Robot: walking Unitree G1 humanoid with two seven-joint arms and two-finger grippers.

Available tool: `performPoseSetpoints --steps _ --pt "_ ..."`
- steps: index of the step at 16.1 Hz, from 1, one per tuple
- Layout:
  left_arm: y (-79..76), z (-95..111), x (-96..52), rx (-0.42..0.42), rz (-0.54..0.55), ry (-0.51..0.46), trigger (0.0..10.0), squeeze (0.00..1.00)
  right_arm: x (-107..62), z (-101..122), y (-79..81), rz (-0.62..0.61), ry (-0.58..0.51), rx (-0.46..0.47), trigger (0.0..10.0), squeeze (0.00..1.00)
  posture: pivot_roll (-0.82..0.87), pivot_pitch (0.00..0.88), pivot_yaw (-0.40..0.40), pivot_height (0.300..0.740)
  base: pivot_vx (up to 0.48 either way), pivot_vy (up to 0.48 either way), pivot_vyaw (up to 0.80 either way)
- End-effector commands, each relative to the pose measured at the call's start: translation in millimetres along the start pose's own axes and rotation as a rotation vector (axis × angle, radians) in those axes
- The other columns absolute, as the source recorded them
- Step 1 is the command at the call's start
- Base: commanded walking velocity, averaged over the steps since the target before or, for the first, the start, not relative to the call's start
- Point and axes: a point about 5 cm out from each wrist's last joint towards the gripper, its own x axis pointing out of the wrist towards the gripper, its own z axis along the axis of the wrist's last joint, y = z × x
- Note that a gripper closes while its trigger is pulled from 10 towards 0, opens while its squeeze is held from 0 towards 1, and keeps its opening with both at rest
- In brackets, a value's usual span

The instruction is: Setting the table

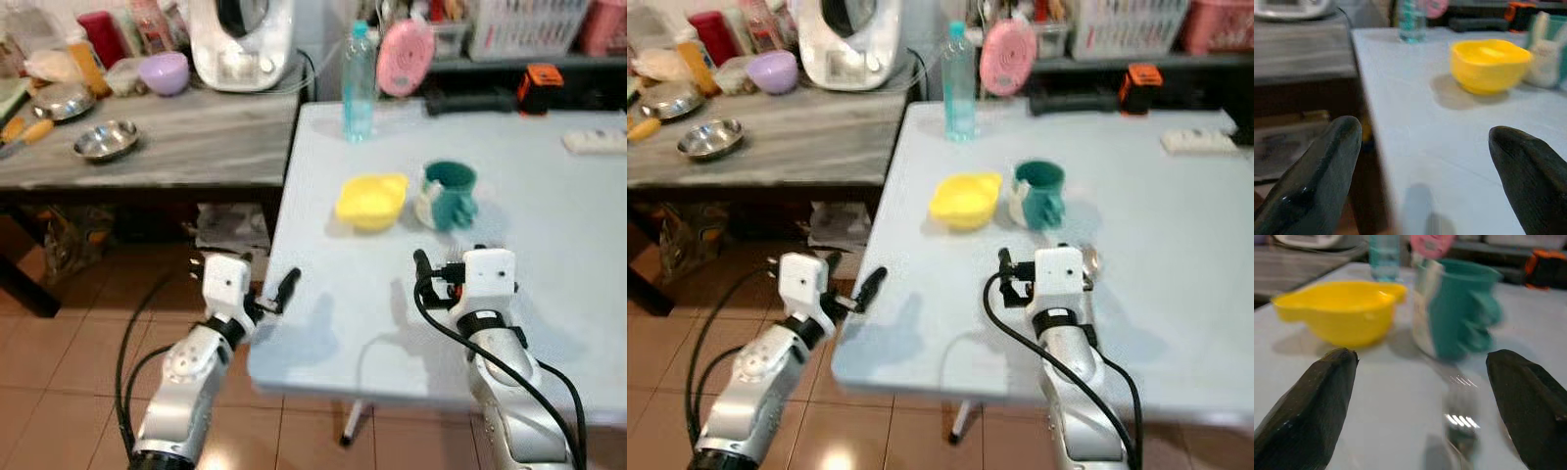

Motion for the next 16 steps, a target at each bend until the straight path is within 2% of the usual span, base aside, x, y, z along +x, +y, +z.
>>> performPoseSetpoints --steps 1,6,11,13,16 --pt "10.3 -2 -6.2 0.018 0.029 0.022 10.0 0.0 0.3 5 11.6 0.049 -0.022 0.004 10.0 0.0 -0.06 0.089 0.072 0.74 0.262 0.0 0.0" --pt "7.9 1 -10.4 0.011 0.017 0.01 10.0 0.0 0.6 7 16.9 0.127 -0.04 -0.065 10.0 0.0 -0.05 0.096 0.072 0.74 0.0 0.0 0.0" --pt "-8.9 9 -19.8 0.011 -0.193 0.006 10.0 0.0 5.3 15 15.4 0.174 -0.076 -0.17 10.0 0.0 -0.05 0.098 0.073 0.74 0.0 0.0 0.0" --pt "-13.9 9 -22.7 0.018 -0.265 0.036 10.0 0.0 9.8 17 8.5 0.169 -0.066 -0.249 10.0 0.0 -0.06 0.104 0.073 0.74 0.0 0.0 0.0" --pt "-14.2 5 -25.4 -0.011 -0.306 0.083 10.0 0.0 26.1 22 -5.0 0.204 -0.015 -0.303 10.0 0.0 -0.06 0.107 0.083 0.74 0.0 0.0 0.0"
